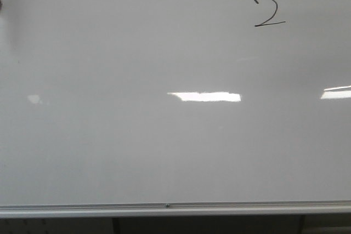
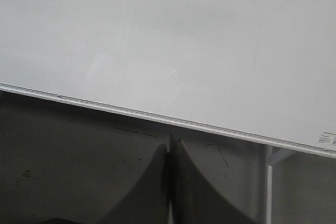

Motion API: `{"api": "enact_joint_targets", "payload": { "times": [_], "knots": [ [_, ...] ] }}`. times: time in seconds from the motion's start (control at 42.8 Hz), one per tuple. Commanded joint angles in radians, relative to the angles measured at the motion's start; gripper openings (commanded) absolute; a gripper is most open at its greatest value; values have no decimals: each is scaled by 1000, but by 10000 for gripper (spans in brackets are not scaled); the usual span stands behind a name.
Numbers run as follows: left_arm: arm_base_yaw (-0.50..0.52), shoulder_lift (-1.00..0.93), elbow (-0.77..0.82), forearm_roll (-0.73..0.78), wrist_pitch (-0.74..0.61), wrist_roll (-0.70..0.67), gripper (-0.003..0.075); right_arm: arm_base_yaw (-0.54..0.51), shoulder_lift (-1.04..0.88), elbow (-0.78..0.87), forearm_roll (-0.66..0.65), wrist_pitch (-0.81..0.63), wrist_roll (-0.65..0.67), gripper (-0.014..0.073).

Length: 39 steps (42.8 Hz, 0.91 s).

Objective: Write number 2 on whiteboard

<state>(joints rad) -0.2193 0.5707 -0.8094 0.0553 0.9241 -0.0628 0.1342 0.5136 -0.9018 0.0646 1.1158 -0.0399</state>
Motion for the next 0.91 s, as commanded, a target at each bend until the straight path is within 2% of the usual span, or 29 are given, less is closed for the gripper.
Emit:
{"api": "enact_joint_targets", "payload": {
  "times": [0.0,0.187,0.304,0.397,0.654,0.887],
  "knots": [
    [-10,1,-26,-5,-66,2,-20,-8,6,-22,-8,-69,3,-69],
    [-9,-18,-19,-5,-73,2,-20,-8,6,-22,-8,-67,3,-69],
    [57,-84,28,-5,-102,2,-20,-8,6,-22,-8,-66,3,-69],
    [116,-151,103,-9,-192,2,-20,-8,6,-22,-8,-66,3,-69],
    [221,-369,440,-55,-535,2,-20,-8,6,-22,-8,-66,3,-69],
    [273,-517,685,-55,-731,2,-20,-8,6,-22,-8,-66,3,-69]
  ]
}}
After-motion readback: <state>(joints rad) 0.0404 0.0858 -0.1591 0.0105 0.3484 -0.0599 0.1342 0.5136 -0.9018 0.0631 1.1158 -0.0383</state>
